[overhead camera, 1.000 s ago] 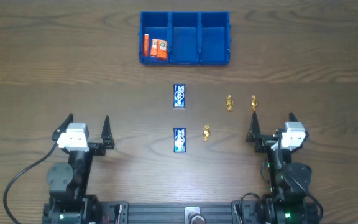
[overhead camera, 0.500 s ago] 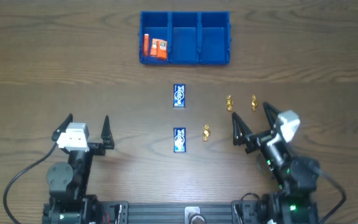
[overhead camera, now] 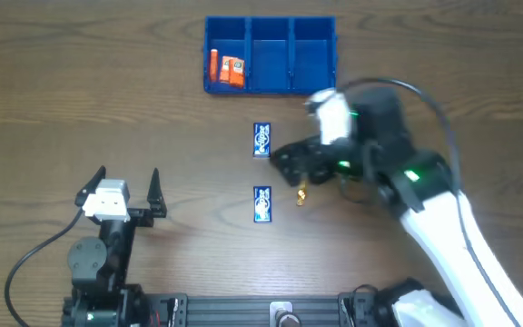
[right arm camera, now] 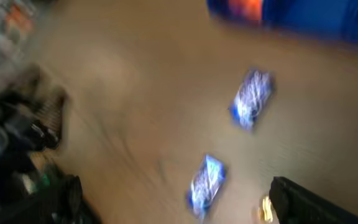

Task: Sort Candies Into Trays

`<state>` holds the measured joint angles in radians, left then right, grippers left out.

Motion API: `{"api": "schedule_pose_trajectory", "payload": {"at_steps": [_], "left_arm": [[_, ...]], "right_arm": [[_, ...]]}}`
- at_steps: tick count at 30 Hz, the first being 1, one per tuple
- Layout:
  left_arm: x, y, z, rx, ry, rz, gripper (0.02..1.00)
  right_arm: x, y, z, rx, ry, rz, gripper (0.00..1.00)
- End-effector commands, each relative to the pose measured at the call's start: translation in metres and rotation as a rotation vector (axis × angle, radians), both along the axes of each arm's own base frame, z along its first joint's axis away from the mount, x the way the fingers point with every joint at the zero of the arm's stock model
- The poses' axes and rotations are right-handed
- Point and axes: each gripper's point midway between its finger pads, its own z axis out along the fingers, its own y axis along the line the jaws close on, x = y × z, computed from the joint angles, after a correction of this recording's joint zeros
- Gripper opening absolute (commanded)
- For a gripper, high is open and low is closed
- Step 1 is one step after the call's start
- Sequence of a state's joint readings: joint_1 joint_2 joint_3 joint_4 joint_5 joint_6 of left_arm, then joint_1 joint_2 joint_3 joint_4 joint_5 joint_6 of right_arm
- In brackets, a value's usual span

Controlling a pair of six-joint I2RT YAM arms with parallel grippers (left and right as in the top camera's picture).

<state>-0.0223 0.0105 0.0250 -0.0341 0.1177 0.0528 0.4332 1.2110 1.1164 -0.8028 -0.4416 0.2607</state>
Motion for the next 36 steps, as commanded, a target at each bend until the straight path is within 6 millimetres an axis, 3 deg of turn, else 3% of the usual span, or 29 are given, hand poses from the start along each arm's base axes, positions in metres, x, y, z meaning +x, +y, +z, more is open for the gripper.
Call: {"api": "schedule_pose_trajectory", "payload": {"at_steps": [1, 7, 15, 22, 36], "left_arm": [[-0.001, -0.001, -0.017, 0.007, 0.047, -0.006, 0.998], [-0.001, -0.001, -0.016, 0.007, 0.046, -0.006, 0.998], [-0.001, -0.001, -0.016, 0.007, 0.046, -0.006, 0.998], [-0.001, -0.001, -0.016, 0.007, 0.046, -0.006, 0.996], [-0.001, -0.001, -0.016, 0.007, 0.046, -0.006, 0.998]], "right_arm": [[0.002, 0.021, -0.054, -0.210, 0.155, -0.067, 0.998], [-0.018, 0.038, -0.130, -0.427, 0.323, -0.094, 0.998], [-0.028, 0.046, -0.188, -0.560, 0.400, -0.073, 0.998], [-0.020, 0.063, -0.201, -0.544, 0.350, -0.057, 0.998], [-0.033, 0.048, -0.211, -0.617, 0.431, -0.248, 0.998]]}}
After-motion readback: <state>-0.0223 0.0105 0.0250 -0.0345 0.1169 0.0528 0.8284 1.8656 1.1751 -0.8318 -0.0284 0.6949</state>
